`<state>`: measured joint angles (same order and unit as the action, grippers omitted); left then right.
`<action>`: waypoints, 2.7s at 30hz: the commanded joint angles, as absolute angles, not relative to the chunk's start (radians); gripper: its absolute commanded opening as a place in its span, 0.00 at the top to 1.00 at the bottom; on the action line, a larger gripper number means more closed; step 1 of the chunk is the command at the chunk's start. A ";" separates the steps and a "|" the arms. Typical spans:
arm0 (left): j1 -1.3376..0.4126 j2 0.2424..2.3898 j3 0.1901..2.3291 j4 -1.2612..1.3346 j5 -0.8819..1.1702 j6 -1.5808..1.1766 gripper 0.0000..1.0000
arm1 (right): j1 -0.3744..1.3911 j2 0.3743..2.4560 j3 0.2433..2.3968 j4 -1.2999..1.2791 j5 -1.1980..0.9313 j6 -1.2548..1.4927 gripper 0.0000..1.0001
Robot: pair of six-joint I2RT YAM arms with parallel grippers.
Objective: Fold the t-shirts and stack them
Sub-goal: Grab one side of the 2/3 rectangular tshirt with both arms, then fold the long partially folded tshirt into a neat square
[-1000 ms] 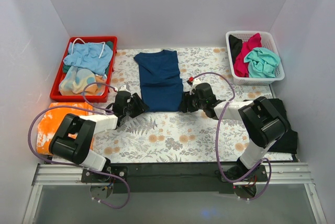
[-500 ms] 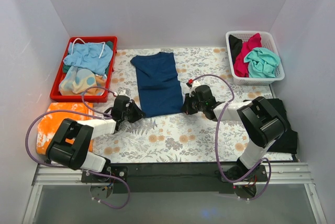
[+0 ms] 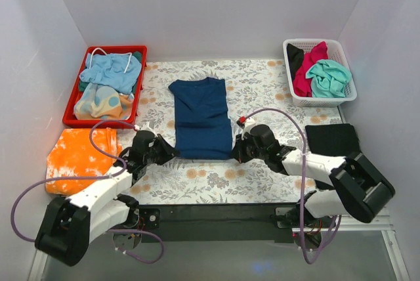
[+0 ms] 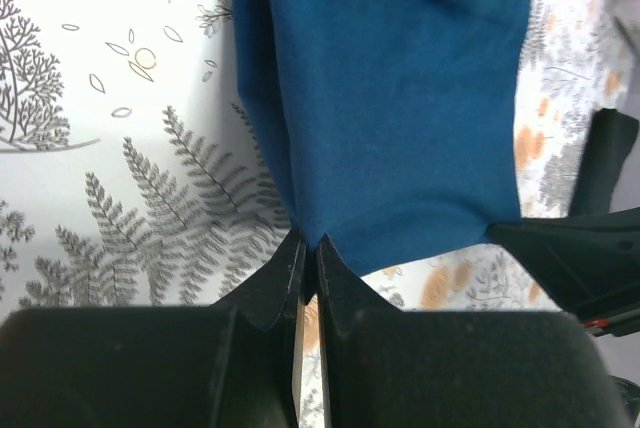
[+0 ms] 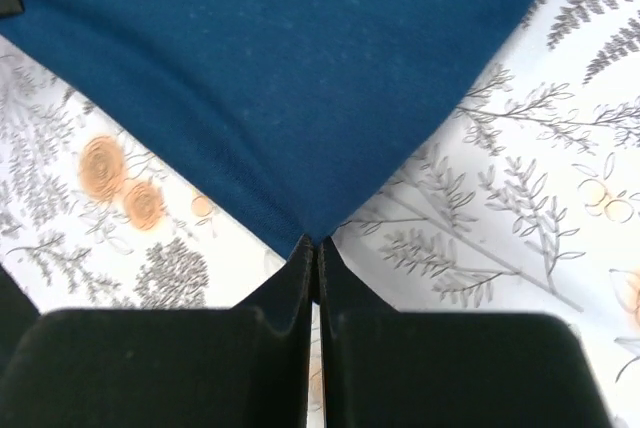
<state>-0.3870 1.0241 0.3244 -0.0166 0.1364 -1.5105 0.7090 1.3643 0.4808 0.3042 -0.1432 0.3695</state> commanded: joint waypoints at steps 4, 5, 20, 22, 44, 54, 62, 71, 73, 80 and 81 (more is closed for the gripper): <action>-0.420 0.712 0.296 -0.285 0.015 -1.601 1.00 | 0.837 1.183 0.420 0.143 -0.005 0.434 0.99; -0.422 0.687 0.287 -0.307 0.014 -1.621 1.00 | 0.866 1.169 0.414 0.134 0.024 0.443 0.99; -0.531 0.463 0.317 -0.529 -0.242 -1.761 1.00 | 1.006 1.002 0.468 -0.051 0.193 0.520 0.99; -0.531 0.494 0.391 -0.528 -0.308 -1.721 1.00 | 1.006 1.000 0.500 -0.077 0.219 0.502 0.99; -0.528 1.121 0.791 -0.094 -0.584 -1.482 1.00 | 0.750 1.327 0.900 0.057 0.259 0.178 0.99; -0.482 1.437 0.920 0.093 -0.620 -1.402 1.00 | 0.629 1.642 1.097 0.164 0.140 0.127 0.99; -0.434 1.753 1.143 0.118 -0.578 -1.348 1.00 | 0.583 1.885 1.317 0.172 0.109 0.123 0.99; -0.376 2.054 1.535 0.011 -0.503 -1.198 0.56 | 0.555 2.077 1.586 0.069 0.161 0.084 0.53; -0.368 2.043 1.561 0.012 -0.505 -1.190 0.47 | 0.557 2.065 1.606 0.071 0.188 0.080 0.42; -0.365 1.948 1.505 0.044 -0.417 -1.167 0.39 | 0.568 1.976 1.533 0.071 0.140 0.117 0.40; -0.365 1.939 1.493 0.043 -0.384 -1.173 0.39 | 0.575 1.961 1.520 0.071 0.137 0.124 0.40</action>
